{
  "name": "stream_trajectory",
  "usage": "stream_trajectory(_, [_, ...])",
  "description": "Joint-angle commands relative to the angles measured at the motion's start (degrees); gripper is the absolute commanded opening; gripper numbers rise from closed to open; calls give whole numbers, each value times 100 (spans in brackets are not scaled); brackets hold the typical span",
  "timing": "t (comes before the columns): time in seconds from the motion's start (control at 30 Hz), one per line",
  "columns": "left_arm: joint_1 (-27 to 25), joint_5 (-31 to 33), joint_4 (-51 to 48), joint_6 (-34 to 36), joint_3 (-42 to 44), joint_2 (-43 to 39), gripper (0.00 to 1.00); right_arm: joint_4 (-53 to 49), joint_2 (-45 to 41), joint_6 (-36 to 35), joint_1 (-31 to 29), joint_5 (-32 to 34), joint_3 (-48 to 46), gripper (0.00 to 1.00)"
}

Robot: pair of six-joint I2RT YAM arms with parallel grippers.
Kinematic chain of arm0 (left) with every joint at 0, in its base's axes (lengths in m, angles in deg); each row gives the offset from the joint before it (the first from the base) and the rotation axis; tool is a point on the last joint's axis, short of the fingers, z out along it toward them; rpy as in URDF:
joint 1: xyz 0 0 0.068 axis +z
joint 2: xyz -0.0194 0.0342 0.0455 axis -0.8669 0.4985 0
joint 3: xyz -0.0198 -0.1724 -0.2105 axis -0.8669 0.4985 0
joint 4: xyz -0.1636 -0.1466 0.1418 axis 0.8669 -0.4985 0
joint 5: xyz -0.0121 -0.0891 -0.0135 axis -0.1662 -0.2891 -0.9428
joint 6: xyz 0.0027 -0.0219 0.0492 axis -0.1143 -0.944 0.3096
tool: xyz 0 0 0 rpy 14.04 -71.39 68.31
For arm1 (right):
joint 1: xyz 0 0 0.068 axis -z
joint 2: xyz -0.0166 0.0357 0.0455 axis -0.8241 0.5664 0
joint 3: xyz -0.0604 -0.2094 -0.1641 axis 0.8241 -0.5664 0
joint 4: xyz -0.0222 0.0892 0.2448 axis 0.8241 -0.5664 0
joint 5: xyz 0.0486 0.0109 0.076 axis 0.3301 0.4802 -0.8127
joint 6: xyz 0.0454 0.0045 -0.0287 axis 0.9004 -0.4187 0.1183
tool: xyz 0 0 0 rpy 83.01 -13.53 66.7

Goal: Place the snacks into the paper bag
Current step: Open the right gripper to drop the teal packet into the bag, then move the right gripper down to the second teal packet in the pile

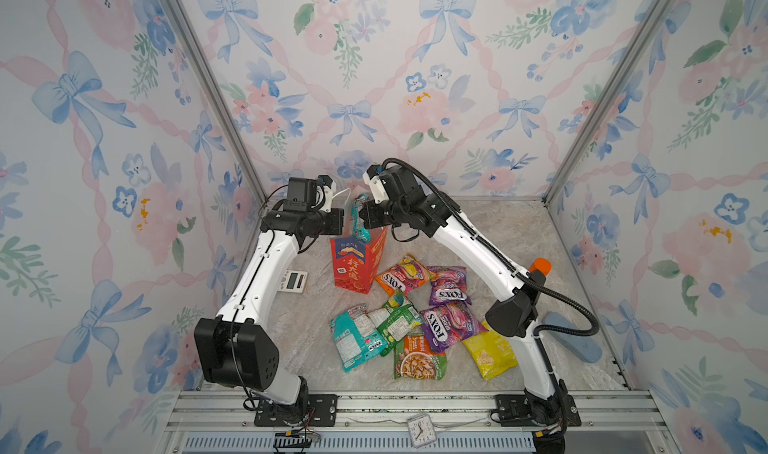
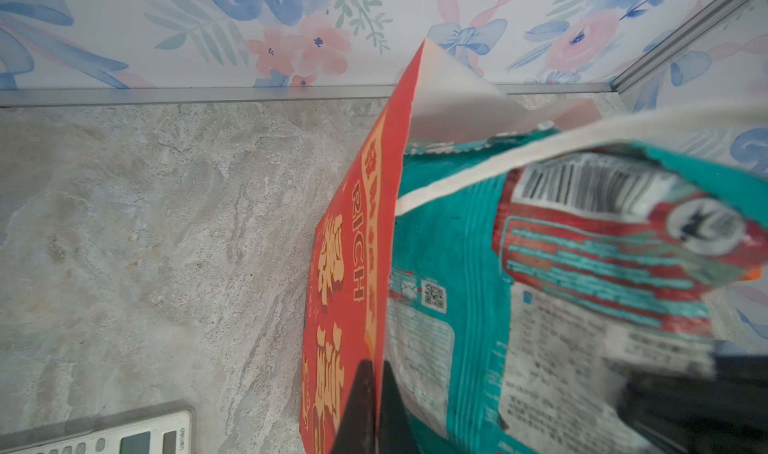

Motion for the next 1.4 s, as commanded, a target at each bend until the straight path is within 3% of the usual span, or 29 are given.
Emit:
stream_trajectory(0.0, [-24,-104,49,115,25,-154,0,207,101,149,51,-88,233,0])
stream_trajectory(0.33, [-25,-26,49,149,140,-181,0,345,121,329,167,-226,27,2])
stream_trajectory(0.4, [-17,1,49,157,153,-188,0,454,42,347,172,-222,-120,7])
stream_trajectory(0.53, [-12,29,49,160,164,-209,0,494,-65,330,189,-239,-213,32])
stream_trajectory(0.7, [-15,51,49,159,182,-206,0,521,-234,269,188,-281,-262,51])
stream_trajectory(1.13, [-11,134,41,119,217,-221,0,1624,-1328,202,190,-803,-1645,68])
stream_trajectory(1.37, [-13,151,41,88,187,-205,0,2669,-2335,-114,155,-897,-3164,87])
